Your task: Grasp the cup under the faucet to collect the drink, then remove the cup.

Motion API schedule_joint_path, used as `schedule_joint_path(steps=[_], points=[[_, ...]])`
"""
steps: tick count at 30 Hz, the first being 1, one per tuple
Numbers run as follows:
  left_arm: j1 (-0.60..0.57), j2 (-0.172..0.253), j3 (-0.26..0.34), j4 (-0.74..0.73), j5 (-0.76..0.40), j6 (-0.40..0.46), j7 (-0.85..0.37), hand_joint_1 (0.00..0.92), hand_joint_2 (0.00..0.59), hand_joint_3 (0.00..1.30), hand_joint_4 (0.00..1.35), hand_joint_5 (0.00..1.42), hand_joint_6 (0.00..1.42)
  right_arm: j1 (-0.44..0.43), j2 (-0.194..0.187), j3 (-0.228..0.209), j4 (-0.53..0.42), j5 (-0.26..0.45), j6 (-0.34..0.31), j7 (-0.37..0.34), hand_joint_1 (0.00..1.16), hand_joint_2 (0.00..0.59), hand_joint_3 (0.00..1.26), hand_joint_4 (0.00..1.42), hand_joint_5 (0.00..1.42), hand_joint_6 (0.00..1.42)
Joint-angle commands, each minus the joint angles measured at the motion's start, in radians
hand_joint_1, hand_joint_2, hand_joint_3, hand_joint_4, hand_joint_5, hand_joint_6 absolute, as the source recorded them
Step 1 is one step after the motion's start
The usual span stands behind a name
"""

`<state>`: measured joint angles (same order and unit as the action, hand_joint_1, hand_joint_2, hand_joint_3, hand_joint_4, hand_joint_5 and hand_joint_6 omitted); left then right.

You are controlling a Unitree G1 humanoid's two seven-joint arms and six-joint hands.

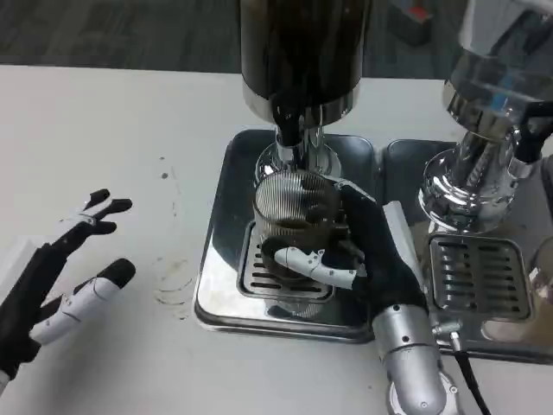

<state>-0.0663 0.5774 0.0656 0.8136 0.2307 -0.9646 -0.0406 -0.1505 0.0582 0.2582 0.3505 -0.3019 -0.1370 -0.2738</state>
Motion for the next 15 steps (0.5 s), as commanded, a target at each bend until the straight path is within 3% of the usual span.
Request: schedule_joint_path(steps=[1, 15], points=[[-0.001, 0.008, 0.002, -0.006, 0.004, 0.009, 0.010, 0.000, 0.131, 0.20, 0.04, 0.20, 0.01, 0.021, 0.049, -0.005, -0.006, 0.012, -0.023, -0.032, 1.00, 0.233, 0.46, 0.51, 0.45, 0.58], [-0.008, 0.003, -0.007, 0.016, -0.001, 0.008, -0.001, 0.000, 0.131, 0.20, 0.04, 0.20, 0.00, 0.030, 0.040, 0.005, -0.058, -0.016, -0.046, -0.081, 1.06, 0.219, 0.50, 0.55, 0.51, 0.64]])
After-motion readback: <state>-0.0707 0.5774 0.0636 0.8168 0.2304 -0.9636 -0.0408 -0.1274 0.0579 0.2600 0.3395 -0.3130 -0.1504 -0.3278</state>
